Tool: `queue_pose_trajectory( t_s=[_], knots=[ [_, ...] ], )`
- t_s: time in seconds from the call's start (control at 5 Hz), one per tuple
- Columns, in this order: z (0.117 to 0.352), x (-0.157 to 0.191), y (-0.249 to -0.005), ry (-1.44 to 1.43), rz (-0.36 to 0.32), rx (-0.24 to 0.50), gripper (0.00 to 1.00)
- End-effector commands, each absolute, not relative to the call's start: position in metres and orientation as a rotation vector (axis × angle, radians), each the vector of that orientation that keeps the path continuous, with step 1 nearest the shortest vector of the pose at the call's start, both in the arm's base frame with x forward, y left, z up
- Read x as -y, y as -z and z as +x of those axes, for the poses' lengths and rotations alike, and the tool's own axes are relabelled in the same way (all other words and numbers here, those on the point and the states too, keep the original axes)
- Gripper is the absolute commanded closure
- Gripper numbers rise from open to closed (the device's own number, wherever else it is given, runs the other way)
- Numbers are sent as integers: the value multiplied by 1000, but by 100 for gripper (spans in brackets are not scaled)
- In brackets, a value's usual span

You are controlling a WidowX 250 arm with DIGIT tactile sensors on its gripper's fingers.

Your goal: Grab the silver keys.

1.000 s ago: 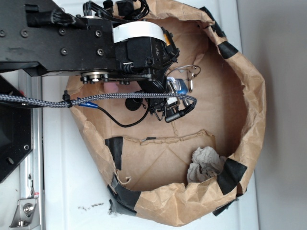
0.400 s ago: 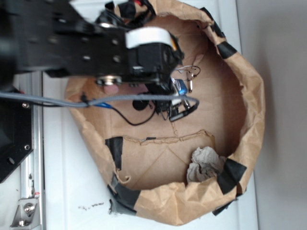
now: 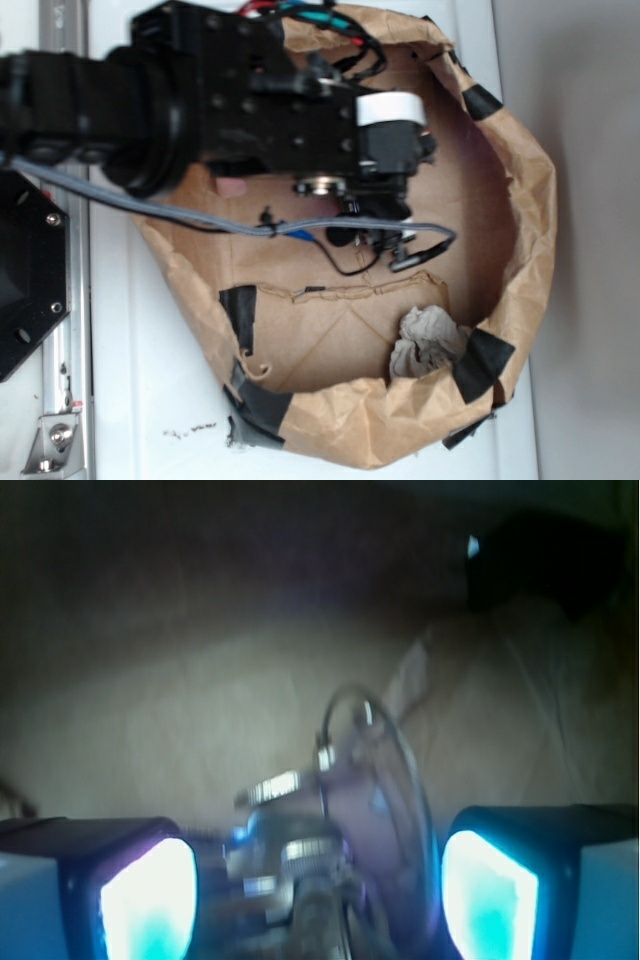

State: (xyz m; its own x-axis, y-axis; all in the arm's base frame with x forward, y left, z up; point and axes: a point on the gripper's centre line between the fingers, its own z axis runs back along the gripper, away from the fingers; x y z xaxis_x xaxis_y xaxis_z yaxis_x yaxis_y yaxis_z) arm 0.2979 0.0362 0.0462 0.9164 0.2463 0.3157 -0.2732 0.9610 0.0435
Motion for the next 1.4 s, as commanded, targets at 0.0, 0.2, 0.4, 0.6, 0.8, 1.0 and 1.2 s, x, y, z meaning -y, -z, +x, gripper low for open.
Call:
queue_pose_trajectory(
  t_s=[0.0, 0.2, 0.4, 0.6, 0.8, 1.0, 1.2],
  knots=[
    [309, -37, -61, -284, 96, 367, 0],
    [311, -37, -60, -294, 104, 367, 0],
    [307, -42, -58, -305, 93, 368, 100],
    [305, -43, -58, -304, 102, 366, 100],
    [303, -44, -57, -302, 102, 369, 100],
    [301, -46, -55, -300, 101, 374, 100],
    [300, -44, -52, -292, 120, 379, 100]
  ],
)
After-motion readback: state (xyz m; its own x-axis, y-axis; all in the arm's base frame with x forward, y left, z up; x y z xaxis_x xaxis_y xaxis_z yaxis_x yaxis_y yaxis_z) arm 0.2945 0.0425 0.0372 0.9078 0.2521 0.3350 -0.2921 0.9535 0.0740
